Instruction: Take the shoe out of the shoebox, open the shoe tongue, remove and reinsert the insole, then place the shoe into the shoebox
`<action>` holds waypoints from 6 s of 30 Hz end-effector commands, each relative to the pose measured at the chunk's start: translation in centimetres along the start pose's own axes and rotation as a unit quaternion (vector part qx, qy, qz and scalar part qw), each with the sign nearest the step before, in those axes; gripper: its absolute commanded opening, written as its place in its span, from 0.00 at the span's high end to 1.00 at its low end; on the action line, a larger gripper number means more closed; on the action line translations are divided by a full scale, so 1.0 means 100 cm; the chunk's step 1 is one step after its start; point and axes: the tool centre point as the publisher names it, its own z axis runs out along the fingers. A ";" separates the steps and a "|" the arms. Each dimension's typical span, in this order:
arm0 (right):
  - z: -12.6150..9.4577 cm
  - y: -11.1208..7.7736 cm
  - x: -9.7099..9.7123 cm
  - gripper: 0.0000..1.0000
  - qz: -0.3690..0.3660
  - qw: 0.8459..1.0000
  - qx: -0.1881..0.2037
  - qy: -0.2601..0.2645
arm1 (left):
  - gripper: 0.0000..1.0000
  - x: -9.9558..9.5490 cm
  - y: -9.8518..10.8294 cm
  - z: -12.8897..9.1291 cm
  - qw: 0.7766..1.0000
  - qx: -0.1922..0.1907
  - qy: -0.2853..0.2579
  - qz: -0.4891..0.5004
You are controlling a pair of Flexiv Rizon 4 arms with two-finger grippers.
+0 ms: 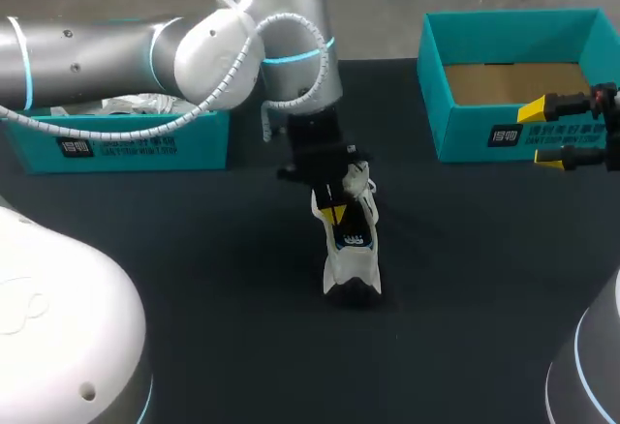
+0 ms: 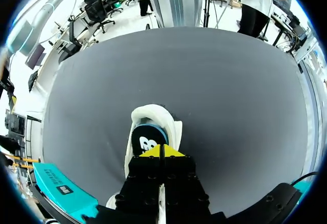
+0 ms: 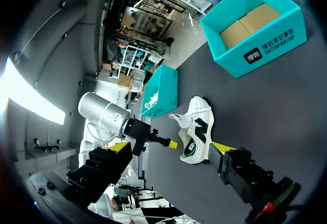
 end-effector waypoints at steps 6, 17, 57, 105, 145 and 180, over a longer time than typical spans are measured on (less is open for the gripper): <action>0.000 -0.001 0.000 0.00 0.001 1.000 0.000 -0.002 | 1.00 -0.002 0.016 0.020 1.000 0.002 0.026 0.001; 0.000 -0.001 0.000 0.00 0.001 1.000 0.000 -0.002 | 1.00 -0.017 0.027 0.035 1.000 -0.004 0.024 -0.003; 0.000 -0.001 0.000 0.00 0.001 1.000 0.000 -0.002 | 1.00 -0.030 0.011 0.077 0.999 -0.004 0.035 0.000; 0.000 -0.001 0.000 0.00 0.001 1.000 0.000 -0.002 | 1.00 -0.021 0.005 0.069 0.992 -0.123 0.012 -0.025; 0.000 -0.001 0.000 0.00 0.001 1.000 0.000 -0.002 | 1.00 -0.018 0.059 0.022 0.949 -0.309 0.061 -0.015; 0.000 -0.001 0.000 0.00 0.001 1.000 0.000 -0.002 | 0.00 -0.015 0.060 0.025 0.937 -0.329 0.114 0.020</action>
